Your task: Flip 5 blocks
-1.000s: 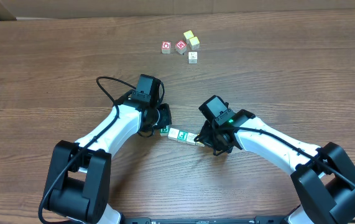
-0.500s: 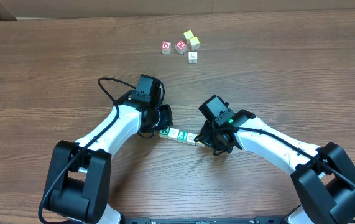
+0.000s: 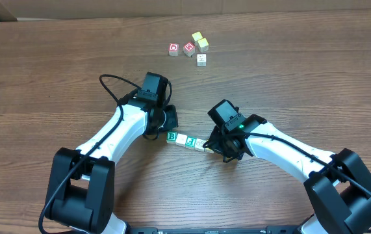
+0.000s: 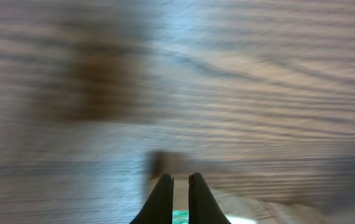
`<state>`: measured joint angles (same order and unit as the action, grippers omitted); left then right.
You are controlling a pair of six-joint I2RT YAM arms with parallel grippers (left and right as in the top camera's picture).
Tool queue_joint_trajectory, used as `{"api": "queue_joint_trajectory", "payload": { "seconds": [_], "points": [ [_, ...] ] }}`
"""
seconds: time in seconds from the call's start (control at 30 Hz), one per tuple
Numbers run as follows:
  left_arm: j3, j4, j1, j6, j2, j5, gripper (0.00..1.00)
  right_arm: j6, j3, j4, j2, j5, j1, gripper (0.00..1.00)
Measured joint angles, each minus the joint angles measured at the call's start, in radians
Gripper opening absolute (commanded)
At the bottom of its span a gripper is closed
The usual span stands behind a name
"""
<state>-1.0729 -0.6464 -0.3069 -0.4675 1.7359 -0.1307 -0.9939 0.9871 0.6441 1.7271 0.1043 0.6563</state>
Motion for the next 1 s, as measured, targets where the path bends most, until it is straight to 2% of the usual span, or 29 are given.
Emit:
{"api": "queue_joint_trajectory", "payload": {
  "seconds": [0.17, 0.67, 1.0],
  "points": [
    [0.0, -0.097, 0.001, 0.0, 0.0, 0.077, 0.04, 0.0, 0.0, 0.0, 0.0, 0.0, 0.0, 0.09],
    [0.0, -0.074, 0.001, 0.0, 0.002, 0.064, 0.04, 0.0, 0.0, 0.0, 0.0, 0.0, 0.0, 0.09],
    [0.0, -0.082, 0.001, 0.008, 0.07, 0.06, 0.04, 0.0, 0.0, 0.0, 0.0, 0.0, 0.0, 0.09]
  ]
}}
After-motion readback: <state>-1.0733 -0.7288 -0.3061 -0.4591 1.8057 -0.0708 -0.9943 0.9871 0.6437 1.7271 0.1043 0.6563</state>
